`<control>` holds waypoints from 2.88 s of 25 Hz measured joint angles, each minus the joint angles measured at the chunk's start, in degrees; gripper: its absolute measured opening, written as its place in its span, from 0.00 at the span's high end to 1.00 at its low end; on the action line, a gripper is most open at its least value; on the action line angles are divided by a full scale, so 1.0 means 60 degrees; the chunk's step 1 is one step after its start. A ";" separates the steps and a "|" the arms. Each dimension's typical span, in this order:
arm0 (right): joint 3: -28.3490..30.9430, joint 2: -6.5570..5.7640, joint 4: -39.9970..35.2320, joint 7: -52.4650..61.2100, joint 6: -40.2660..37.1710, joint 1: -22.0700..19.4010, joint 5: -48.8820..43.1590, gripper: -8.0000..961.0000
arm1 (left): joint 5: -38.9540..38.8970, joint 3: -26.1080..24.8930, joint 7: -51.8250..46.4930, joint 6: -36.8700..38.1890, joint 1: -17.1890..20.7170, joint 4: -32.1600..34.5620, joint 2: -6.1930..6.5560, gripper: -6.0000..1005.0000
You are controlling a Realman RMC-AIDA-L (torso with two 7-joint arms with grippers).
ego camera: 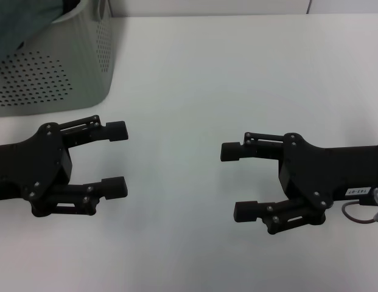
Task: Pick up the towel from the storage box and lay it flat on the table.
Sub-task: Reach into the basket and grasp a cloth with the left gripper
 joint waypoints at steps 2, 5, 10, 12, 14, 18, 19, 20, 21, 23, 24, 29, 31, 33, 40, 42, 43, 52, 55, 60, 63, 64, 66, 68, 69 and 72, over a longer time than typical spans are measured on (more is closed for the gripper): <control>0.0003 0.0003 -0.0003 0.0001 -0.0011 -0.0002 -0.0003 0.09 | 0.0000 -0.0001 -0.0002 0.0000 0.0007 0.0001 -0.0008 0.13; 0.0004 0.0012 -0.0006 0.0003 -0.0022 -0.0005 -0.0004 0.09 | -0.0001 0.0000 -0.0003 0.0000 0.0009 0.0003 -0.0020 0.13; 0.0004 0.0022 -0.0009 0.0006 -0.0032 -0.0016 -0.0004 0.09 | -0.0003 0.0000 -0.0006 0.0000 0.0013 -0.0007 -0.0022 0.13; 0.0004 0.0028 -0.0009 0.0007 -0.0030 -0.0034 -0.0004 0.09 | -0.0003 0.0000 0.0025 0.0000 0.0016 -0.0047 -0.0022 0.13; 0.0044 0.0030 -0.0009 0.0007 -0.0015 -0.0049 -0.0003 0.09 | -0.0023 -0.0021 0.0073 0.0000 0.0021 -0.0064 -0.0025 0.13; 0.0350 0.0030 0.0082 0.0007 -0.0012 -0.0097 -0.0012 0.09 | -0.0424 -0.0595 -0.0183 -0.0011 0.0033 0.0268 -0.0133 0.13; 0.0382 0.0027 0.0090 0.0006 -0.0011 -0.0116 -0.0013 0.09 | -0.0545 -0.0849 -0.0424 -0.0018 0.0043 0.0515 -0.0190 0.13; 0.0412 0.0020 0.0094 0.0003 -0.0006 -0.0144 -0.0013 0.09 | -0.0647 -0.1179 -0.0746 -0.0031 0.0056 0.0905 -0.0271 0.13; 0.0451 0.0012 0.0101 -0.0003 0.0008 -0.0199 -0.0015 0.09 | -0.0674 -0.1510 -0.1072 -0.0060 0.0084 0.1382 -0.0380 0.13; 0.0529 0.0002 0.0113 -0.0036 0.0021 -0.0304 -0.0018 0.09 | -0.0627 -0.2174 -0.1726 -0.0202 0.0154 0.2699 -0.0669 0.13; 0.0573 -0.0002 0.0128 -0.0053 0.0023 -0.0360 -0.0019 0.09 | -0.0538 -0.2414 -0.2034 -0.0314 0.0214 0.3406 -0.0808 0.13; 0.0761 -0.0020 0.0151 -0.0130 0.0046 -0.0615 -0.0019 0.09 | 0.0350 -0.2983 -0.3594 -0.1457 0.0545 0.7253 -0.1166 0.13; 0.0802 -0.0023 0.0155 -0.0186 0.0049 -0.0713 -0.0024 0.09 | 0.0768 -0.3132 -0.3976 -0.1905 0.0633 0.8275 -0.1155 0.13; 0.0915 0.0004 0.0187 -0.0214 0.0051 -0.0802 -0.0098 0.09 | 0.1291 -0.3448 -0.4154 -0.2172 0.0651 0.8918 -0.1148 0.13; 0.1162 0.0084 0.0381 -0.0220 0.0051 -0.0917 -0.0283 0.09 | 0.3461 -0.4556 -0.4190 -0.2330 0.0650 1.0464 -0.1182 0.13; 0.1227 0.0087 0.0458 -0.0221 0.0051 -0.0917 -0.0296 0.09 | 0.3868 -0.4749 -0.4156 -0.2345 0.0660 1.0709 -0.1184 0.13; 0.1253 0.0088 0.0489 -0.0222 0.0053 -0.0908 -0.0306 0.09 | 0.4111 -0.4852 -0.4145 -0.2371 0.0664 1.0848 -0.1185 0.13; 0.1264 0.0188 0.0607 -0.0227 0.0324 -0.0767 -0.0329 0.09 | 0.6250 -0.4301 -0.3969 -0.3354 0.0655 1.1160 -0.1211 0.13; 0.1264 0.0209 0.0607 -0.0228 0.0401 -0.0768 -0.0330 0.09 | 0.7394 -0.3403 -0.4011 -0.4090 0.0672 1.1070 -0.1269 0.13; 0.1264 0.0213 0.0620 -0.0228 0.0502 -0.0826 -0.0292 0.09 | 0.7645 -0.2681 -0.4098 -0.5067 0.0755 1.0783 -0.1274 0.13; 0.1341 0.0212 0.0626 -0.0227 0.0510 -0.0849 -0.0273 0.09 | 0.7723 -0.2470 -0.4104 -0.5310 0.0745 1.0639 -0.1262 0.13; 0.1406 0.0215 0.0634 -0.0228 0.0510 -0.0860 -0.0276 0.09 | 0.7766 -0.2445 -0.4119 -0.5345 0.0718 1.0581 -0.1262 0.13; 0.1511 0.0221 0.0686 -0.0228 0.0500 -0.0880 -0.0295 0.09 | 0.7782 -0.2407 -0.4195 -0.5343 0.0675 1.0490 -0.1257 0.13; 0.1524 0.0222 0.0730 -0.0228 0.0485 -0.0889 -0.0277 0.09 | 0.7741 -0.2335 -0.4300 -0.5229 0.0662 1.0434 -0.1228 0.13; 0.1525 0.0221 0.0743 -0.0228 0.0480 -0.0893 -0.0266 0.09 | 0.7717 -0.2297 -0.4318 -0.5162 0.0661 1.0425 -0.1216 0.13; 0.1545 0.0216 0.0754 -0.0227 0.0491 -0.0892 -0.0259 0.09 | 0.7691 -0.2227 -0.4326 -0.5107 0.0659 1.0422 -0.1215 0.20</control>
